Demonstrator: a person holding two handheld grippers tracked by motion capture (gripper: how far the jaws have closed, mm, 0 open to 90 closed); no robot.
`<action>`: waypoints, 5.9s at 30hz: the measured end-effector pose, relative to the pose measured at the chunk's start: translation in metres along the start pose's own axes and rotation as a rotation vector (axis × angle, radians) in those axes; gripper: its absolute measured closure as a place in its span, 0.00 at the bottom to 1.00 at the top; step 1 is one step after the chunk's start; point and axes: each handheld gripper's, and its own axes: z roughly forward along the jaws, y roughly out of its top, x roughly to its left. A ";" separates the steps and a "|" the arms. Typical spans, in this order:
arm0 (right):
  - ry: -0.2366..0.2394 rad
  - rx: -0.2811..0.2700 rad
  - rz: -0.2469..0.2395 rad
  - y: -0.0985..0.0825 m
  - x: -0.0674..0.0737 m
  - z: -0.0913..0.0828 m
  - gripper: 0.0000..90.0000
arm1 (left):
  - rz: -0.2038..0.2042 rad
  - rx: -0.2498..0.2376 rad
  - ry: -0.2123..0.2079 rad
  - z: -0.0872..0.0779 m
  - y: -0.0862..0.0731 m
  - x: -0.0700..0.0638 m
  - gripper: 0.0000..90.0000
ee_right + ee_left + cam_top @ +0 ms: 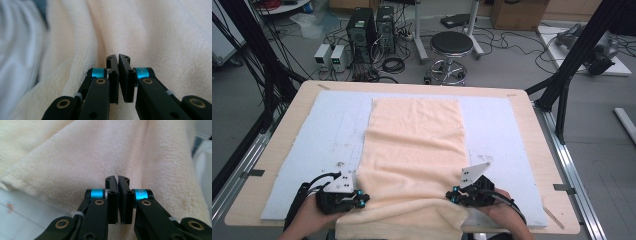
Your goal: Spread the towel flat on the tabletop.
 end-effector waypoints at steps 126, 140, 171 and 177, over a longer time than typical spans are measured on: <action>-0.021 0.053 0.004 0.000 0.006 0.013 0.94 | 0.126 0.039 -0.037 0.023 0.011 -0.017 0.96; -0.014 -0.061 -0.018 0.004 0.028 -0.018 0.73 | 0.102 -0.029 -0.095 0.005 0.008 -0.026 0.83; -0.065 -0.010 0.002 0.007 -0.004 -0.003 0.69 | 0.009 -0.042 0.020 0.022 0.016 0.018 0.69; -0.044 0.040 0.002 -0.001 -0.004 0.013 0.82 | -0.005 -0.038 0.010 0.026 0.008 0.020 0.94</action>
